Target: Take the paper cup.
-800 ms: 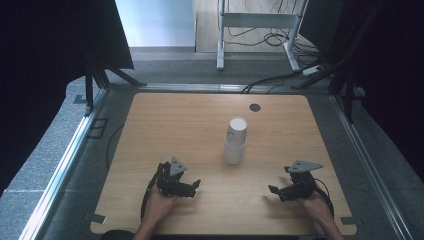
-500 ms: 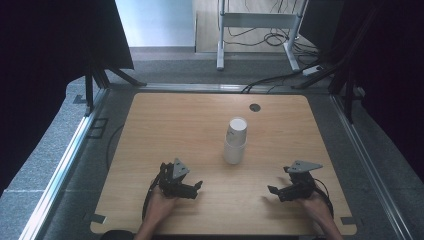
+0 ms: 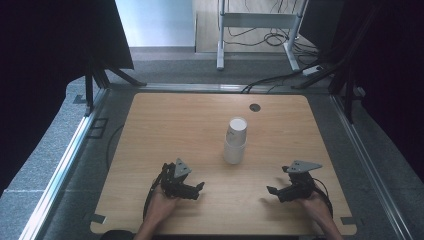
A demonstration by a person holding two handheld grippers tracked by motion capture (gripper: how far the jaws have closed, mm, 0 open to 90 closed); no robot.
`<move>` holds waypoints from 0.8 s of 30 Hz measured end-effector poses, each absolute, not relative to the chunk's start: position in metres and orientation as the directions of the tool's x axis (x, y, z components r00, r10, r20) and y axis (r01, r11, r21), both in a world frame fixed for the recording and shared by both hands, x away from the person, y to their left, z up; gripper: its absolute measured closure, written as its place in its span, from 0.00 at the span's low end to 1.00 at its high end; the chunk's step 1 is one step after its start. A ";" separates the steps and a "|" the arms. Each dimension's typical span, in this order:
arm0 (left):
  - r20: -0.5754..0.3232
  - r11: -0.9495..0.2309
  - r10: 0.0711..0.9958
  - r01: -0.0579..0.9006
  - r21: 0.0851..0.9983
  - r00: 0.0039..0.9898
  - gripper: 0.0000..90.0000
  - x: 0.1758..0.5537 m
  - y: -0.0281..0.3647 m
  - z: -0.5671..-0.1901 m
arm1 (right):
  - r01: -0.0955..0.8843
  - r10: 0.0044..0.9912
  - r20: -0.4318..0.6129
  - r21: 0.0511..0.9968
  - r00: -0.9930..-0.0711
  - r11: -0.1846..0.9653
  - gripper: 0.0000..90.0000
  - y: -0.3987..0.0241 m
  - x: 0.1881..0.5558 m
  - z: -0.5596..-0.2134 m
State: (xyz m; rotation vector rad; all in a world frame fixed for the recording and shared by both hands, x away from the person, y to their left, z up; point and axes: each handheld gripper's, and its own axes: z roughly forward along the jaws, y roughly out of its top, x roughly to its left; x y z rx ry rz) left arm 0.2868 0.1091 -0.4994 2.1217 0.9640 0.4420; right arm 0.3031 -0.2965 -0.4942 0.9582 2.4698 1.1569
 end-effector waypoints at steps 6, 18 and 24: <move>0.000 -0.437 0.750 0.495 0.751 0.661 0.00 0.288 0.108 -0.498 | 0.450 0.648 0.049 0.759 -0.760 0.470 0.00 -0.296 0.304 -0.491; -0.016 -0.436 0.735 0.490 0.755 0.678 0.00 0.294 0.102 -0.490 | 0.428 0.625 0.060 0.779 -0.778 0.458 0.00 -0.292 0.305 -0.481; -0.022 -0.435 0.731 0.491 0.755 0.682 0.00 0.296 0.100 -0.487 | 0.432 0.621 0.073 0.781 -0.780 0.451 0.00 -0.290 0.307 -0.475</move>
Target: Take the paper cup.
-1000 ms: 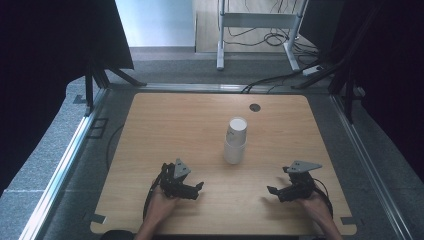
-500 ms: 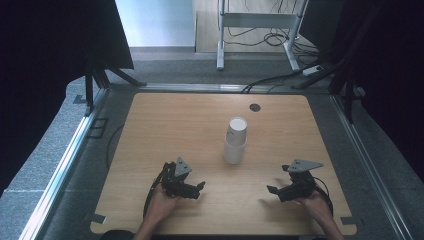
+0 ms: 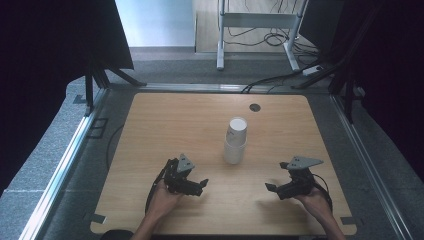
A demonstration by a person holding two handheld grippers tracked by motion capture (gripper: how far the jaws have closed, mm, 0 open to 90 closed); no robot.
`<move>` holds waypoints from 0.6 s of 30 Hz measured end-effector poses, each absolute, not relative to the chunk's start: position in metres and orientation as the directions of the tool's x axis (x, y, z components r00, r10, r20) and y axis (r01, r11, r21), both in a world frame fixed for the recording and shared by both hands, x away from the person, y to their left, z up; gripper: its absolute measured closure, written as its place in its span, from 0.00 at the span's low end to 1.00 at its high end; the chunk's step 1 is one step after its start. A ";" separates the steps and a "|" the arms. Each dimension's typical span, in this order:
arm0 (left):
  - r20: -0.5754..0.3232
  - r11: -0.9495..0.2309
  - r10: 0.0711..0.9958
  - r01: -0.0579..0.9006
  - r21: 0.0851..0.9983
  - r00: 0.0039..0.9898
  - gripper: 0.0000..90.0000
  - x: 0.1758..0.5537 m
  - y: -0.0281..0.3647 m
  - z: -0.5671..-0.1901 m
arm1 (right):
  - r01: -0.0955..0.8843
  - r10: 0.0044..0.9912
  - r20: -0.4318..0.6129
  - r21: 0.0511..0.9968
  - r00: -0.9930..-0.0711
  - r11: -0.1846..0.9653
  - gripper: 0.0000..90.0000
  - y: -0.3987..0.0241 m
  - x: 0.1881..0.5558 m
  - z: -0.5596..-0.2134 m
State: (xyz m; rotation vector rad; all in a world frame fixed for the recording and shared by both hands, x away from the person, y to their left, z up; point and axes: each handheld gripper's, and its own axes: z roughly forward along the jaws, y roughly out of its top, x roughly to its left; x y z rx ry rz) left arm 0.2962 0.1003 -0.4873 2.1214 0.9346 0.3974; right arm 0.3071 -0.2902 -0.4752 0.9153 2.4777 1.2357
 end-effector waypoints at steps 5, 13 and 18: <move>-0.030 -0.431 0.727 0.490 0.758 0.686 0.00 0.300 0.098 -0.484 | 0.437 0.621 0.084 0.784 -0.779 0.442 0.00 -0.288 0.309 -0.471; -0.052 -0.408 0.719 0.482 0.775 0.693 0.00 0.307 0.098 -0.476 | 0.434 0.623 0.096 0.799 -0.776 0.416 0.00 -0.284 0.313 -0.463; -0.065 -0.398 0.712 0.478 0.783 0.699 0.00 0.312 0.098 -0.472 | 0.431 0.624 0.097 0.803 -0.776 0.412 0.00 -0.282 0.316 -0.459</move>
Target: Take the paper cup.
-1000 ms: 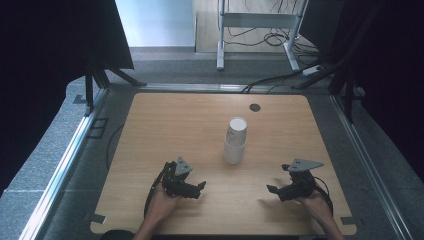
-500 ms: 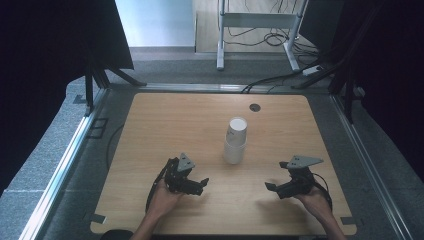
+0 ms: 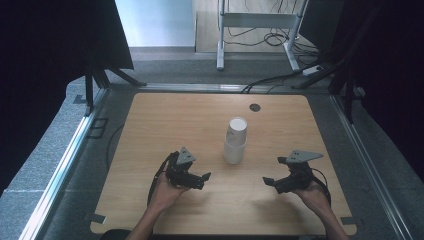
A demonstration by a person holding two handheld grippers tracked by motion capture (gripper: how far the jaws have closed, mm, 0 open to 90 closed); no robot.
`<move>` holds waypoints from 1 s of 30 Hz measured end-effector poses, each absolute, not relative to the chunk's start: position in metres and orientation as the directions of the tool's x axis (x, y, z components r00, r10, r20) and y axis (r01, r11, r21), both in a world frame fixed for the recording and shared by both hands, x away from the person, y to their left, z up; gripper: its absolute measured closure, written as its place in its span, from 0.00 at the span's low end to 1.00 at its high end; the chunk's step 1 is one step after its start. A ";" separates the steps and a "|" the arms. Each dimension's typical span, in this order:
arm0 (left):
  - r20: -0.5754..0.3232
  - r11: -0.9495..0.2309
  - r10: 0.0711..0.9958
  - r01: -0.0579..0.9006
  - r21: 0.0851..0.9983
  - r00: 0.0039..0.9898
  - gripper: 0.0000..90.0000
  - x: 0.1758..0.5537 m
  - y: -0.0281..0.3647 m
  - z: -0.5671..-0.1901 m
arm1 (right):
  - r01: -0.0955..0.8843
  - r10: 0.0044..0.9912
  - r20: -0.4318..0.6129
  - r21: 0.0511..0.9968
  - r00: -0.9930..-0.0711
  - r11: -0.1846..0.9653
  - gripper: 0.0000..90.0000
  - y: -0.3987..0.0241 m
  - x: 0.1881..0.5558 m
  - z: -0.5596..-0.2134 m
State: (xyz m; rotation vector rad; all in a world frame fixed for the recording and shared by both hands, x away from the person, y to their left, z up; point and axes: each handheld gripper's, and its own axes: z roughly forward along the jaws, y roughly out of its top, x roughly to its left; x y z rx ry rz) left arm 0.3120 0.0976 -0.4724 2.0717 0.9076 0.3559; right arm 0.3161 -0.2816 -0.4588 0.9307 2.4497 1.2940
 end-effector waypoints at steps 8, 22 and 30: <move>-0.082 -0.385 0.698 0.470 0.794 0.711 0.00 0.320 0.093 -0.467 | 0.422 0.616 0.093 0.807 -0.782 0.413 0.00 -0.276 0.322 -0.451; -0.093 -0.382 0.682 0.461 0.801 0.725 0.00 0.338 0.080 -0.461 | 0.421 0.598 0.110 0.810 -0.793 0.409 0.00 -0.265 0.335 -0.437; -0.081 -0.403 0.660 0.443 0.801 0.747 0.00 0.349 0.070 -0.457 | 0.424 0.593 0.131 0.819 -0.795 0.387 0.00 -0.261 0.345 -0.428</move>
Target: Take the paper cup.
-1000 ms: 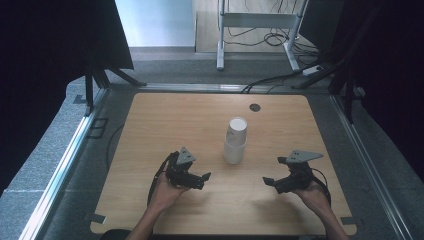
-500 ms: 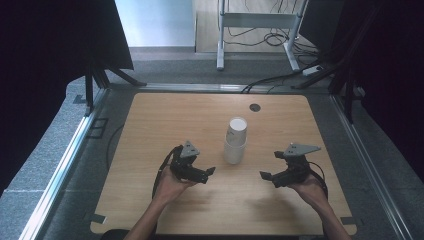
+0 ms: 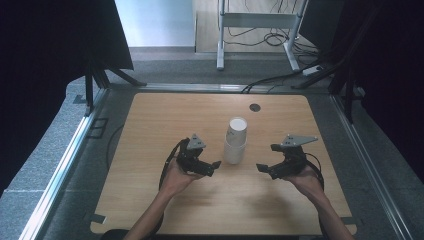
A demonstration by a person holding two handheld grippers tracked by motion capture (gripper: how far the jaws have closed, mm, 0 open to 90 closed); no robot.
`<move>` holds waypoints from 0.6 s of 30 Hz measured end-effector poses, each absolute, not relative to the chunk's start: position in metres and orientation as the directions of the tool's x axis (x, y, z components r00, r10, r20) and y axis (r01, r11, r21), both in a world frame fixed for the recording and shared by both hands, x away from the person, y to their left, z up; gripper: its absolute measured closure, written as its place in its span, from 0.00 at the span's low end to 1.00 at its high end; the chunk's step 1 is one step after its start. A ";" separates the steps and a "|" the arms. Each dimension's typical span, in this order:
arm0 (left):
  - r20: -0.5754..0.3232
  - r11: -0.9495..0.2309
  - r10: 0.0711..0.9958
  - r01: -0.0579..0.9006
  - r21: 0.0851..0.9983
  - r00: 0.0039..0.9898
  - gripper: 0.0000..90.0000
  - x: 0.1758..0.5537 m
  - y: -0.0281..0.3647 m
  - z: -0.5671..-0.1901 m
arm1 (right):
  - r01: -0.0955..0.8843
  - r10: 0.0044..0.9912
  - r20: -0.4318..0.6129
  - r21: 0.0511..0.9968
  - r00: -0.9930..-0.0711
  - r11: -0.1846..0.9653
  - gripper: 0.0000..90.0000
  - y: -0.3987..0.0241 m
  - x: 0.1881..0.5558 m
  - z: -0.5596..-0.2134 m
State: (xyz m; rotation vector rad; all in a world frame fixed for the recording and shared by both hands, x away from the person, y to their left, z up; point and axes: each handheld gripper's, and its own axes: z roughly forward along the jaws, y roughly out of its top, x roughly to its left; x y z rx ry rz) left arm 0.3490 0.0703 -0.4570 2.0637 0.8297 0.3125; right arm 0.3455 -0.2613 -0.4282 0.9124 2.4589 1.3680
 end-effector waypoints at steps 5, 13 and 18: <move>-0.059 -0.428 0.646 0.425 0.798 0.761 0.00 0.354 0.063 -0.455 | 0.411 0.578 0.137 0.832 -0.804 0.373 0.00 -0.258 0.351 -0.422; -0.060 -0.437 0.638 0.425 0.793 0.768 0.00 0.364 0.051 -0.454 | 0.407 0.571 0.133 0.829 -0.810 0.383 0.00 -0.248 0.361 -0.416; -0.032 -0.462 0.630 0.408 0.788 0.776 0.02 0.368 0.043 -0.453 | 0.404 0.572 0.131 0.831 -0.810 0.383 0.01 -0.243 0.366 -0.412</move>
